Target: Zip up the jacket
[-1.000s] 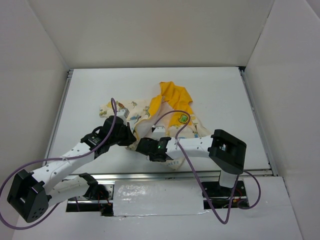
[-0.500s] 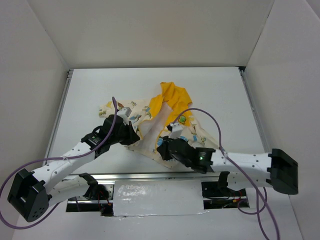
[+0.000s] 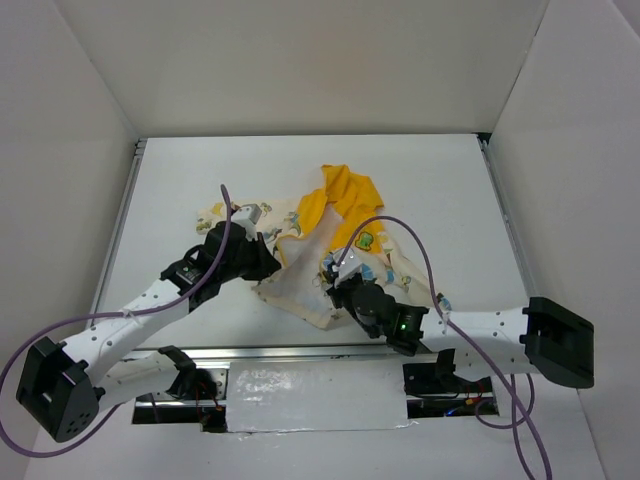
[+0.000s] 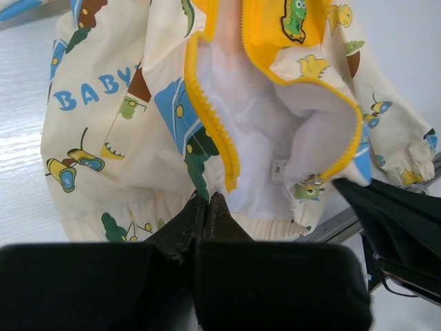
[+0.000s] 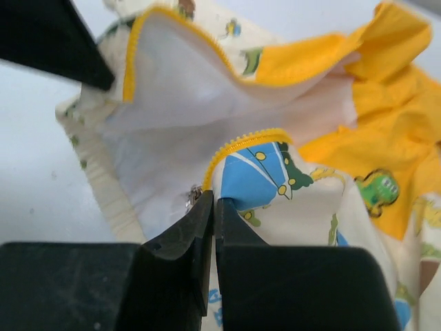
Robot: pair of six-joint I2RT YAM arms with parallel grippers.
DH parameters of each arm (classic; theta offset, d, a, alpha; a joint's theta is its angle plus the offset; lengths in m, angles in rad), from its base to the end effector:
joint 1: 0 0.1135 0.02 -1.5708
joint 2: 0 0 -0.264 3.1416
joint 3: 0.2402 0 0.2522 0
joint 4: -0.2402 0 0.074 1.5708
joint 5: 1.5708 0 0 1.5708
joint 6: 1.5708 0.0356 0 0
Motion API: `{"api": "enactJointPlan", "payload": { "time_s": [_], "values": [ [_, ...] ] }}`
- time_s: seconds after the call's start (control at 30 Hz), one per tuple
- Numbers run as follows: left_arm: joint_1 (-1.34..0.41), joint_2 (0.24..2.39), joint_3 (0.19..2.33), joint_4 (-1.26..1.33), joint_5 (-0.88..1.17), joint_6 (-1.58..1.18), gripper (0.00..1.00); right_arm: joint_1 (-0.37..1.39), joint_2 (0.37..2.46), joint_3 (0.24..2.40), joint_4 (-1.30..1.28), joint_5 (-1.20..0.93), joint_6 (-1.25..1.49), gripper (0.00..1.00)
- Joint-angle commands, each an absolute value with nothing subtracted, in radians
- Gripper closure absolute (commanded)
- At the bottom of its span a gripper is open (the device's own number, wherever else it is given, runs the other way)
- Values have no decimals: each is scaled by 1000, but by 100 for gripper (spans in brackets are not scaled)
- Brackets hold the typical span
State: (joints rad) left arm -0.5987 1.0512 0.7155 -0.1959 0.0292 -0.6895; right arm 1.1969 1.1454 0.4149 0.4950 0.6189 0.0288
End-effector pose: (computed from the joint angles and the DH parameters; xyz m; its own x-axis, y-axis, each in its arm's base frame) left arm 0.1931 -0.1330 0.2631 -0.6947 -0.2958 -0.6557 0.1843 0.8079 -0.5598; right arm 0.1046 0.2100 0.2112 -0.1011 -0.1934 -0.9759 -0.5495 0.8286 -0.1073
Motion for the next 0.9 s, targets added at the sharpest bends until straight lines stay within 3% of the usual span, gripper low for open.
{"api": "enactJointPlan", "payload": {
  "time_s": [0.0,0.03,0.07,0.13,0.17,0.23,0.3,0.33,0.37,0.43,0.5,0.6,0.77,0.87],
  "values": [
    [-594,1048,770,-224,-6,-696,100,1178,1184,478,749,660,-121,100],
    [-594,1048,770,-227,-20,-695,100,1180,1278,486,896,842,-214,100],
    [-594,1046,769,-227,-12,-695,100,1199,1302,477,999,873,-268,100],
    [-594,1046,764,-190,30,-684,100,1227,1286,369,1329,839,-307,100],
    [-594,1045,761,-172,46,-683,100,1224,1263,288,1382,695,-276,100],
    [-594,1045,758,-137,67,-675,100,1201,1185,267,1283,547,-153,100],
    [-595,1043,768,-129,71,-663,100,1113,1134,339,1045,218,-108,100],
    [-594,1043,773,-135,58,-663,100,1105,1143,401,790,175,-120,100],
    [-595,1045,782,-141,52,-658,100,1114,1169,478,747,354,-126,100],
    [-594,1048,784,-140,51,-660,100,1129,1186,431,952,448,-176,100],
    [-595,1051,776,-118,87,-666,100,1112,1138,322,1069,367,-96,100],
    [-595,1046,752,-39,159,-676,100,1109,1072,354,956,302,-3,100],
    [-597,1000,712,87,202,-680,100,1111,1057,279,1063,239,121,100],
    [-597,989,718,86,210,-669,100,1111,1080,319,959,268,187,100]
  ]
}}
